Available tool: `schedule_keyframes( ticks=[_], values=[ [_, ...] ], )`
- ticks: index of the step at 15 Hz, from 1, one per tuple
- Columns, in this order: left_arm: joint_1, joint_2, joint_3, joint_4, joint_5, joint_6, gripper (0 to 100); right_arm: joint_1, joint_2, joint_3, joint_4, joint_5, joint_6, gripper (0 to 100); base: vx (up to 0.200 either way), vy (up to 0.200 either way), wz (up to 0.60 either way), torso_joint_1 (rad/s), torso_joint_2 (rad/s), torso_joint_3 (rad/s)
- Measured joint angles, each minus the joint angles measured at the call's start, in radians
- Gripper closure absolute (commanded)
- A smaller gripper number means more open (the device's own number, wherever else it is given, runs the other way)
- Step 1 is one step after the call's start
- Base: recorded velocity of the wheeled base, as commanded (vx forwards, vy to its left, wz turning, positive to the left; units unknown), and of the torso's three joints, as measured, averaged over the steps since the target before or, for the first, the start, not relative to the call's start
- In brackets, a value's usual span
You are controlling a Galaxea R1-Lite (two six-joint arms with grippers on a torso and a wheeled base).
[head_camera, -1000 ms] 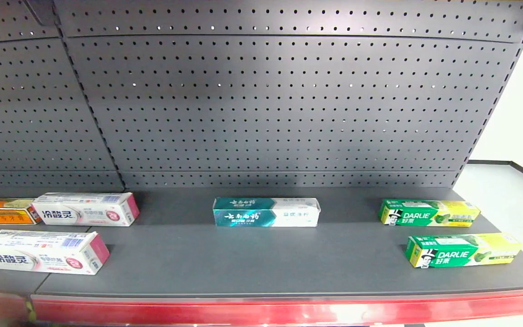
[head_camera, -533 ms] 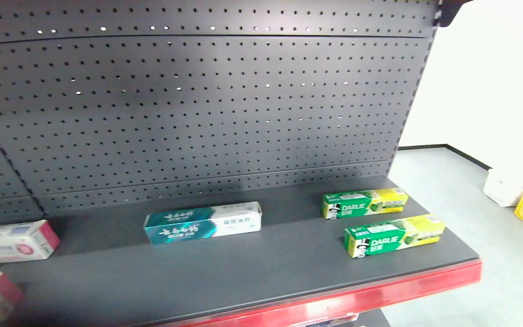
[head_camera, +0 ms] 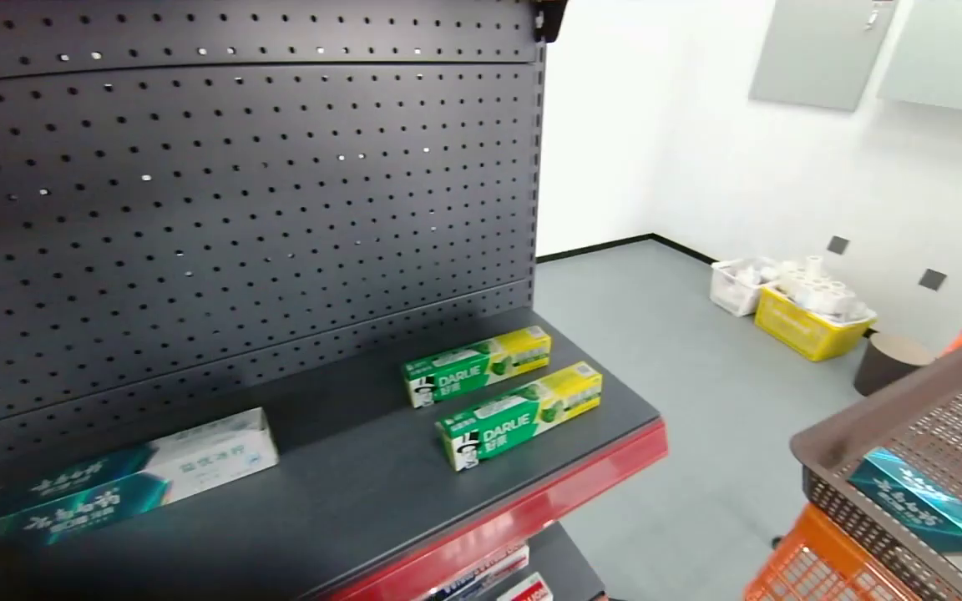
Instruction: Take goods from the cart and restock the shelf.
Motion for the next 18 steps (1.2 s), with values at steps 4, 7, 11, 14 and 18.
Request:
schedule_keyframes(
  ticks=[4,7,11,14,18],
  values=[
    [0.0,0.0,0.0,0.001,0.001,-0.001,0,0.0,0.0,0.0,0.0,0.0,0.0,0,0.0,0.0,-0.6,0.001,0.0,0.002],
    [0.0,0.0,0.0,0.0,0.004,-0.005,0,0.0,0.0,0.0,0.0,0.0,0.0,0,0.0,0.0,-0.2,-0.001,0.0,0.001],
    [0.0,0.0,0.001,0.0,0.01,-0.008,0,-0.001,0.0,0.0,0.0,0.0,0.0,0,0.0,0.0,0.0,0.0,0.0,0.0],
    [0.0,0.0,0.0,0.0,0.008,-0.007,0,0.0,0.0,0.0,0.0,0.0,0.0,0,0.0,0.0,0.0,0.0,0.0,0.0],
    [0.0,0.0,0.0,0.0,0.007,-0.003,0,0.0,0.0,0.0,0.0,0.0,-0.001,0,0.0,0.0,0.0,0.0,0.0,0.0]
  ],
)
